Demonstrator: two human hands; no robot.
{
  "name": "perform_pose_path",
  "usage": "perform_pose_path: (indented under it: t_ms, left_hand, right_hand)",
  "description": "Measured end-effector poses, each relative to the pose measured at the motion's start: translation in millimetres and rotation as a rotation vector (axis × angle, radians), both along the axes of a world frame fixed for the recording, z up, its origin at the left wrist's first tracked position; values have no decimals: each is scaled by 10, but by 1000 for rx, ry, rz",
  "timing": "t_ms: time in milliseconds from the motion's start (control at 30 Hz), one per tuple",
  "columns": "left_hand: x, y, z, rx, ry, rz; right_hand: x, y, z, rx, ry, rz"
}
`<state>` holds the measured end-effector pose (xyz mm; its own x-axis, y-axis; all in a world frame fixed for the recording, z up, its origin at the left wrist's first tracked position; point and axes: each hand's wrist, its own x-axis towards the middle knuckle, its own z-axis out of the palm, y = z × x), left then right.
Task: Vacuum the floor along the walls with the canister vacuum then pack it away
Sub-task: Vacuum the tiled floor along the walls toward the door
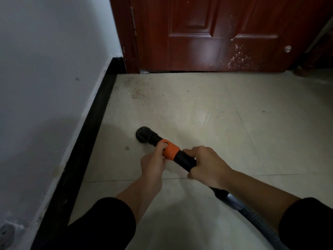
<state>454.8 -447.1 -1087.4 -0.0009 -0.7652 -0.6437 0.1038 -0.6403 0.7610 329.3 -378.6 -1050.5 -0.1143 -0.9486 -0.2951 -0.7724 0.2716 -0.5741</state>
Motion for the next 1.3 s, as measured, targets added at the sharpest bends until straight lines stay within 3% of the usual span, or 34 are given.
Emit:
perform_pose_path:
  t_ms: [267,767,1300]
  left_hand:
    - [-439,12,47,-1,60,-116]
    - [-1184,-166,-100,-28,-1,-334]
    - [-1844,-226,408,160,-237,-531]
  right_hand:
    - [-361,135,-28,-36,67,-133]
    - [-992,147,-69,-20,134,-227]
    - [-1680,178,95,99,18,-242]
